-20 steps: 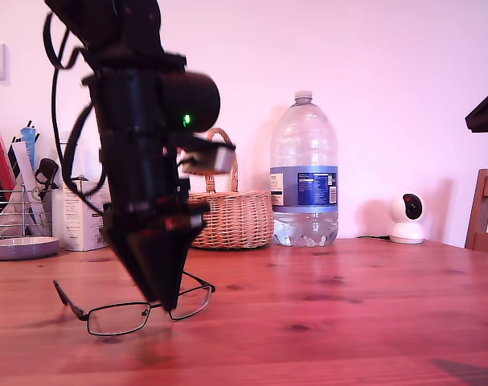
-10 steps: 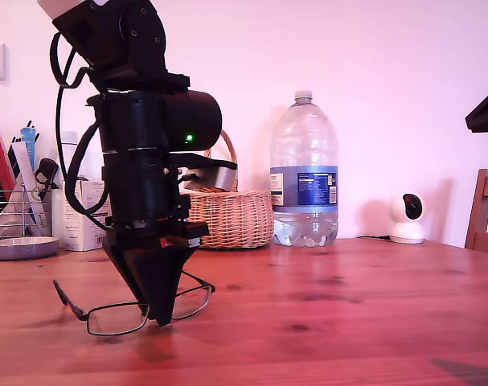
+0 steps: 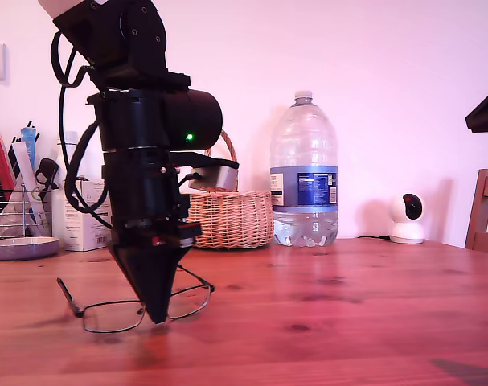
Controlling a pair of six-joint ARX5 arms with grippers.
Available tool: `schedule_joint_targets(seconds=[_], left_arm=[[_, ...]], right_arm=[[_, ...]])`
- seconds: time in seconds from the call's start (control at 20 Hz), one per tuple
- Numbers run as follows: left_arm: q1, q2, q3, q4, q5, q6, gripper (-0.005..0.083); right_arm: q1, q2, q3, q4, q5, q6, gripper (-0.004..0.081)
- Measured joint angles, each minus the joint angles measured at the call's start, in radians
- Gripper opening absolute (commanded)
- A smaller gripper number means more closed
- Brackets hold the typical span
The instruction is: Pick up the glasses and close them, then place them back on the table
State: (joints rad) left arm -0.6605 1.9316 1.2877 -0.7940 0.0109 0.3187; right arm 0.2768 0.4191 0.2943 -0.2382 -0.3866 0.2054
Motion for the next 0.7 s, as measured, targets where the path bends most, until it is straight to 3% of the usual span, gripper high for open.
schedule_joint_targets(seconds=[0.4, 0.7], left_arm=[[0.0, -0.103, 0.008, -0.024, 0.028, 0.059, -0.0019], [0.014, -0.222, 0.018, -0.056, 0.283, 0.079, -0.0019]], right_arm=[[0.0, 0.0, 0.0, 0.001, 0.0, 0.0, -0.0001], [0.0, 0.0, 0.0, 0.039, 0.0, 0.0, 0.0073]])
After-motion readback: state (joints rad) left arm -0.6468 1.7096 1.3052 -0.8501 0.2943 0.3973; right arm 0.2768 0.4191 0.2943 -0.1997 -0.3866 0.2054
